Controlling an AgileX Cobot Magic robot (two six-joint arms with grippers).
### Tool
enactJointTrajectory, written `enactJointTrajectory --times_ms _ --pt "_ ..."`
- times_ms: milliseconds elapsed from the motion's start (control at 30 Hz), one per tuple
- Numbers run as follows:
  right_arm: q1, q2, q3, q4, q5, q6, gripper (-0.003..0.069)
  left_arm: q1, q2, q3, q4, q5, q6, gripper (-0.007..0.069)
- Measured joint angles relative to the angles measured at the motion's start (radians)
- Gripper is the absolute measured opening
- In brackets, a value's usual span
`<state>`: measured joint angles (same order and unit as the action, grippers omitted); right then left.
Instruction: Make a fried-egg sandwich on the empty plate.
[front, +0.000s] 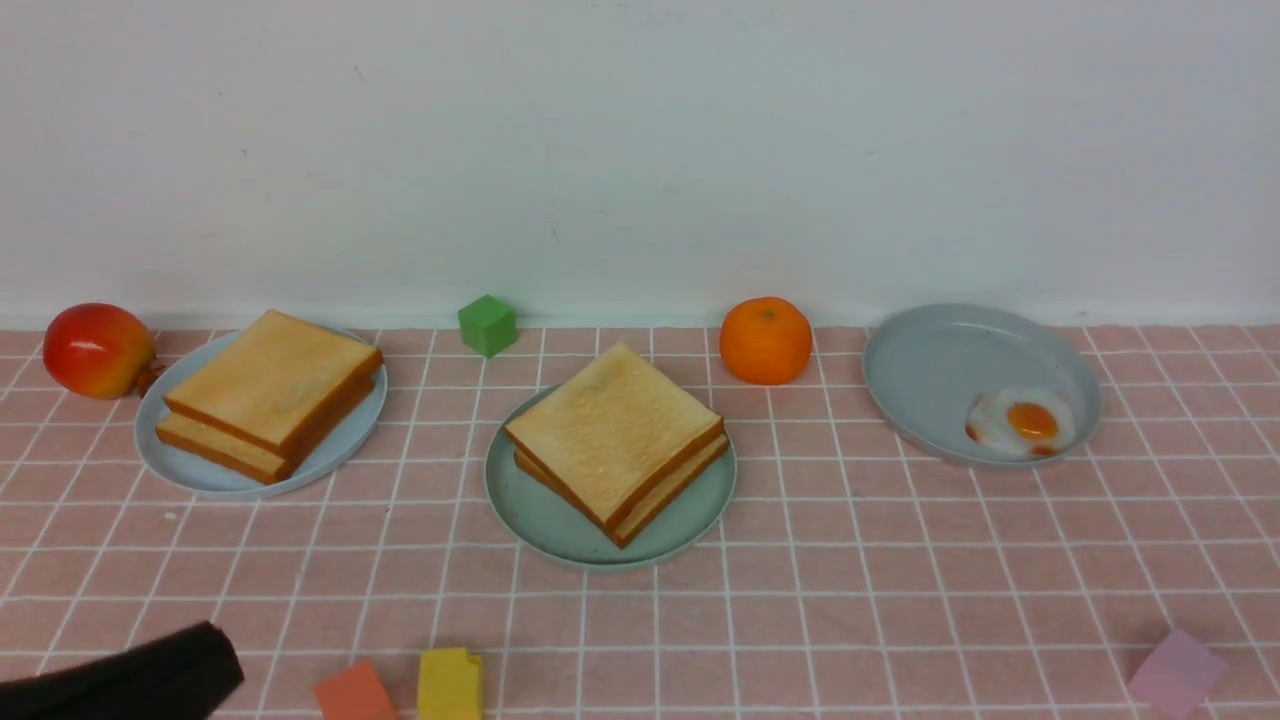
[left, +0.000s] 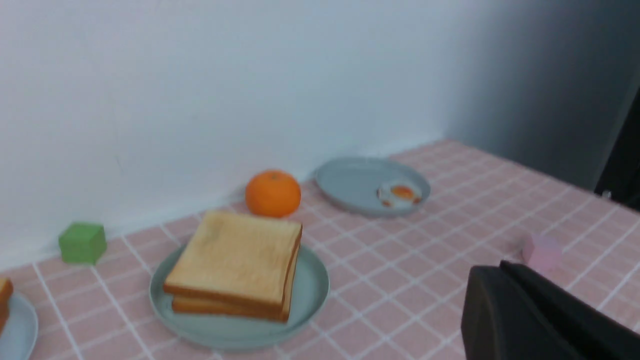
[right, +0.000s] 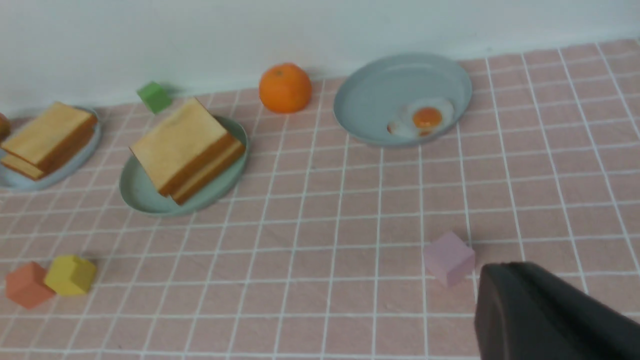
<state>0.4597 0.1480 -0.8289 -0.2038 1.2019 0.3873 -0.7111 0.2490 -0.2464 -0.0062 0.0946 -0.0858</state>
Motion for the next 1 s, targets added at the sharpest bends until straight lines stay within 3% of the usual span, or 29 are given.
enactJointTrajectory --times_ms 467,567,733,833,1000 --pt "-0.047 0.000 0.157 -0.023 -0.012 0.000 0.0013 0.000 0.000 0.000 0.000 0.084 0.000 -0.0013" --pt "-0.110 -0.013 0.248 -0.031 -0.140 -0.012 -0.0008 0.000 0.000 0.000 0.000 0.086 0.000 -0.0013" --pt "-0.312 -0.058 0.529 -0.003 -0.586 -0.120 -0.0011 0.000 0.000 0.000 0.000 0.086 0.000 -0.0013" --pt "-0.405 -0.112 0.678 0.006 -0.716 -0.121 -0.0011 0.000 0.000 0.000 0.000 0.088 0.000 -0.0013" --pt "-0.436 -0.157 0.819 0.007 -0.806 -0.113 -0.0011 0.000 0.000 0.000 0.000 0.089 0.000 -0.0011"
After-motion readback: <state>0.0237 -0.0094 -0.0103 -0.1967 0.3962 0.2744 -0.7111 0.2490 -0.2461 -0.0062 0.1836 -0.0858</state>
